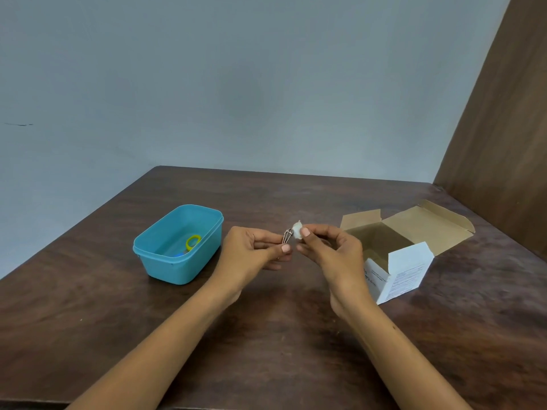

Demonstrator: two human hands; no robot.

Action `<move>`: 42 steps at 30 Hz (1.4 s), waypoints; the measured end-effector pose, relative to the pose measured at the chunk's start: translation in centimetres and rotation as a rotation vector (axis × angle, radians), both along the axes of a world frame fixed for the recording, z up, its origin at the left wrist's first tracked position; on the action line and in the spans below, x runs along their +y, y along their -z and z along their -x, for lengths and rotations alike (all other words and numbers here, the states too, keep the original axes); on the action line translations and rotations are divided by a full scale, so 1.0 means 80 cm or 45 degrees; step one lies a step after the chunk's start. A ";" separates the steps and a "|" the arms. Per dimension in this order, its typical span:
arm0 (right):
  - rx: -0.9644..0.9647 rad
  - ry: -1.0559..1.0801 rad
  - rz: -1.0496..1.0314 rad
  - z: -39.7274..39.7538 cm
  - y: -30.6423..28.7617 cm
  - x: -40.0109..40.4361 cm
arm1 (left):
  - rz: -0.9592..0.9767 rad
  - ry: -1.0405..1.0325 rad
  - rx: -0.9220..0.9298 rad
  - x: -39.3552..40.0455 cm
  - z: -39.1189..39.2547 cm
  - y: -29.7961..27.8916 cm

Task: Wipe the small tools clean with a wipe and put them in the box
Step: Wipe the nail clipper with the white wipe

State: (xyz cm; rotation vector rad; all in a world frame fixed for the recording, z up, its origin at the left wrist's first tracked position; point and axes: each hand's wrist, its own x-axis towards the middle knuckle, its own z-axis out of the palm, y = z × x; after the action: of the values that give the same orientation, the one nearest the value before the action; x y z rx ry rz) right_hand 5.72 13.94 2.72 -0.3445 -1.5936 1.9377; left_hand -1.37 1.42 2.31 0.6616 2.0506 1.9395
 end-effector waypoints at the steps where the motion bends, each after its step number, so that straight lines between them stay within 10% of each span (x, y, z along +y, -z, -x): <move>1: 0.019 0.076 -0.062 0.001 0.000 0.003 | -0.063 0.047 -0.130 -0.002 -0.001 -0.003; 8: 0.142 0.320 -0.966 0.003 0.009 0.003 | -0.171 0.284 -0.383 -0.005 -0.004 -0.016; 18: 0.191 0.348 -1.380 0.004 0.020 0.006 | -0.252 0.205 -0.383 -0.007 -0.003 -0.015; 42: 0.116 0.385 -1.371 0.006 0.020 0.008 | -0.193 0.252 -0.191 -0.007 0.000 -0.011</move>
State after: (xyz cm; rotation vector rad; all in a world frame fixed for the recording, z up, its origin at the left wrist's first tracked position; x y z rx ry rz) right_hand 5.26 14.57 1.12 -0.0278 -2.0992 0.6776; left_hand -1.35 0.87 3.20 0.6993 1.6951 1.9772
